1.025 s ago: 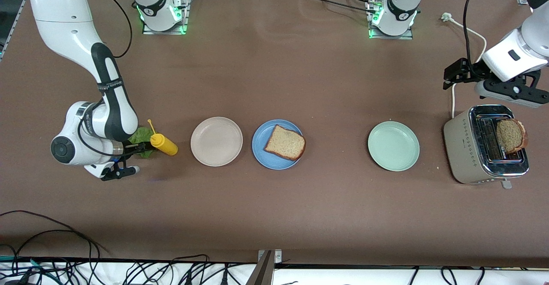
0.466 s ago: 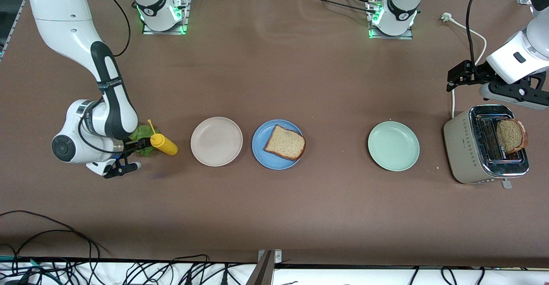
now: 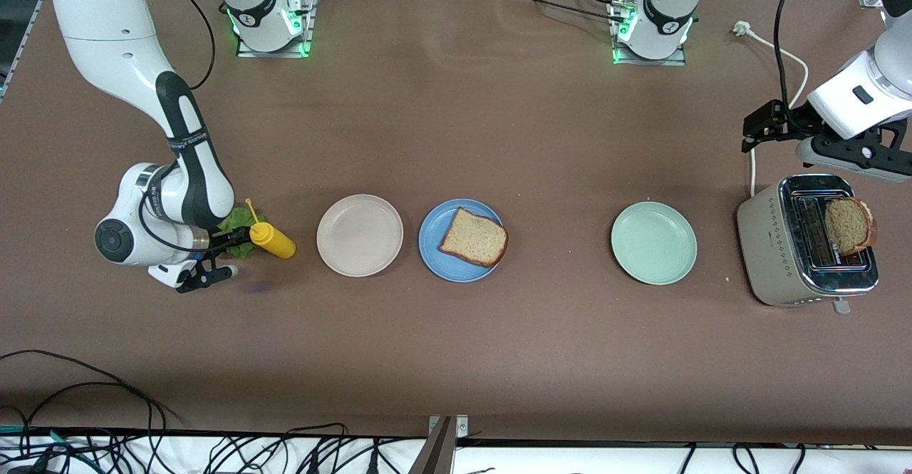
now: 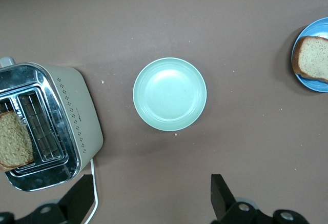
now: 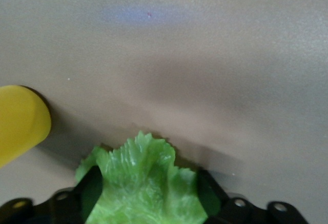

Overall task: Make sandwich in blue plate with both arms
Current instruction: 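Lift the lettuce leaf with the right gripper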

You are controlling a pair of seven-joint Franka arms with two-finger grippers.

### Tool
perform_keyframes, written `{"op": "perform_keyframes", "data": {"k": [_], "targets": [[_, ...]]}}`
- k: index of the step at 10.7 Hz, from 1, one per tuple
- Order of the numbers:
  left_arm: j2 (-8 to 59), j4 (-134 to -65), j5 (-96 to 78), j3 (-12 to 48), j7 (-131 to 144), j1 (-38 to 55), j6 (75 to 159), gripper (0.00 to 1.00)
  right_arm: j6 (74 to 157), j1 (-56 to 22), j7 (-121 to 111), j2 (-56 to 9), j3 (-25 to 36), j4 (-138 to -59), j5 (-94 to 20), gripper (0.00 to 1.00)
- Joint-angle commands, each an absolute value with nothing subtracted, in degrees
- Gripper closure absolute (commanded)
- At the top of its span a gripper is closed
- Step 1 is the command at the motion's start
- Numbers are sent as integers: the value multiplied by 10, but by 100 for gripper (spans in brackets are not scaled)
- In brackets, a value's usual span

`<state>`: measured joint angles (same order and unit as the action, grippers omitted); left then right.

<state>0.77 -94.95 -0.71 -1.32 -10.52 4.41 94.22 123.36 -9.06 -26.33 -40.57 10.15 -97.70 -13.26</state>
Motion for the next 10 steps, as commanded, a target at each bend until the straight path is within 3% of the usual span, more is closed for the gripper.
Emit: {"op": "perform_keyframes", "data": {"k": [1, 10], "targets": [[17, -931, 3, -11, -105, 44, 931, 0, 1236, -90, -295, -391, 100, -996, -141, 100], [18, -931, 3, -11, -105, 44, 931, 0, 1101, -91, -271, -215, 91, -992, -102, 100]]}}
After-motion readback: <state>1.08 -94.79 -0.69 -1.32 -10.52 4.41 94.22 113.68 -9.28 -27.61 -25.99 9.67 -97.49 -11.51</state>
